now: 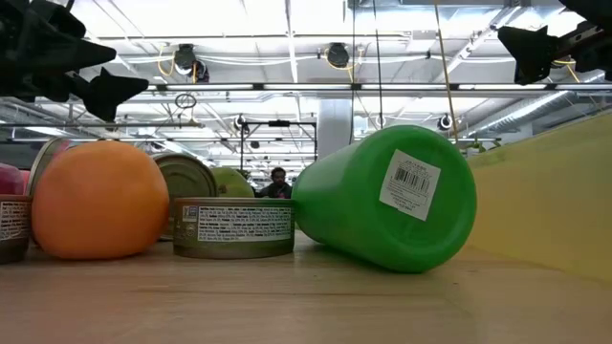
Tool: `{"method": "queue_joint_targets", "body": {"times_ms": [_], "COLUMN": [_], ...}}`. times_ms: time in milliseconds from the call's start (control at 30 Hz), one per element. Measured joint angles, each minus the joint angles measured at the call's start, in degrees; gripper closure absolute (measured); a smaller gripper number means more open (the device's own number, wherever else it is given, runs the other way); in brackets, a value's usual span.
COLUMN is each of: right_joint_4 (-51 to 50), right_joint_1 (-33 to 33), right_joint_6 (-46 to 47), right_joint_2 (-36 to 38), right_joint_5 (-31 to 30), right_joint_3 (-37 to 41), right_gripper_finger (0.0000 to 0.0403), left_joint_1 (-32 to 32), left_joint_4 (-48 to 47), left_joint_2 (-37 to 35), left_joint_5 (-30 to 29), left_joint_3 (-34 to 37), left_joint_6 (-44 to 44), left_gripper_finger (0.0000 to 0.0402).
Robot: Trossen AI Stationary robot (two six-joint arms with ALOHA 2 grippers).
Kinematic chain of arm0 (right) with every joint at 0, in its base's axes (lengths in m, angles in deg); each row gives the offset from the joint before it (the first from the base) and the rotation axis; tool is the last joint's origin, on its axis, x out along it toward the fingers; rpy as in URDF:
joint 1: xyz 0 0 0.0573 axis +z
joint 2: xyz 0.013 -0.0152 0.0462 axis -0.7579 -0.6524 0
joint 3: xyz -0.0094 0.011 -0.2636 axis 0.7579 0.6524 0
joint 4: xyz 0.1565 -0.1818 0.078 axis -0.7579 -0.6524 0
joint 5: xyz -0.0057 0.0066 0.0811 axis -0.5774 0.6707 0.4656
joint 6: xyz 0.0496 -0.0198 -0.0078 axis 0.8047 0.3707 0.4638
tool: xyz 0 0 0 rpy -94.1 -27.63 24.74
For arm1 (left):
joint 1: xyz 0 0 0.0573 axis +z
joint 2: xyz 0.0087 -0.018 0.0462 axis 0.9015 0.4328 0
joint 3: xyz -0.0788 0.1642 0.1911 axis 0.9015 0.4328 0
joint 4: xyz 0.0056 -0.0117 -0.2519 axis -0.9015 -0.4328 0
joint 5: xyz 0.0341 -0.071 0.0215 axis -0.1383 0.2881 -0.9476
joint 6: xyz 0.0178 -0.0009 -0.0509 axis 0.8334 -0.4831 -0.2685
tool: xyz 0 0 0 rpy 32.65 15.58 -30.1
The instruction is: Pick & Place Food Item
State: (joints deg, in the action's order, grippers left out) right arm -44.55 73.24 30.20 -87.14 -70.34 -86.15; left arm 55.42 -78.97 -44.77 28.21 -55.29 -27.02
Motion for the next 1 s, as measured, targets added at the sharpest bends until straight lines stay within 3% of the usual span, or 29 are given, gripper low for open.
{"method": "queue_joint_targets", "body": {"times_ms": [167, 467, 633, 867, 1000], "right_joint_4": [-0.01, -0.01, 0.00, -0.02, 0.00], "right_joint_1": [0.02, 0.00, 0.00, 0.00, 0.01], "right_joint_6": [-0.01, -0.01, 0.00, -0.02, -0.01], "right_joint_2": [0.00, -0.01, -0.02, 0.00, 0.00], "right_joint_5": [0.01, 0.01, 0.02, 0.00, 0.01], "right_joint_3": [-0.01, -0.02, -0.02, 0.00, -0.02], "right_gripper_finger": [0.0073, 0.0073, 0.0073, 0.0073, 0.0073], "left_joint_1": [0.02, 0.02, -0.25, -0.20, -0.09], "left_joint_4": [0.02, 1.55, 2.74, 1.41, -0.14], "left_joint_2": [0.00, -0.02, 0.11, 0.62, 1.28], "left_joint_5": [-0.04, -7.41, -3.93, -4.70, -5.53], "left_joint_3": [0.00, -0.02, 0.00, -0.07, -0.05], "left_joint_6": [-0.01, 4.46, -12.05, -22.66, -23.72], "left_gripper_finger": [0.0078, 0.0078, 0.0078, 0.0078, 0.0078]}}
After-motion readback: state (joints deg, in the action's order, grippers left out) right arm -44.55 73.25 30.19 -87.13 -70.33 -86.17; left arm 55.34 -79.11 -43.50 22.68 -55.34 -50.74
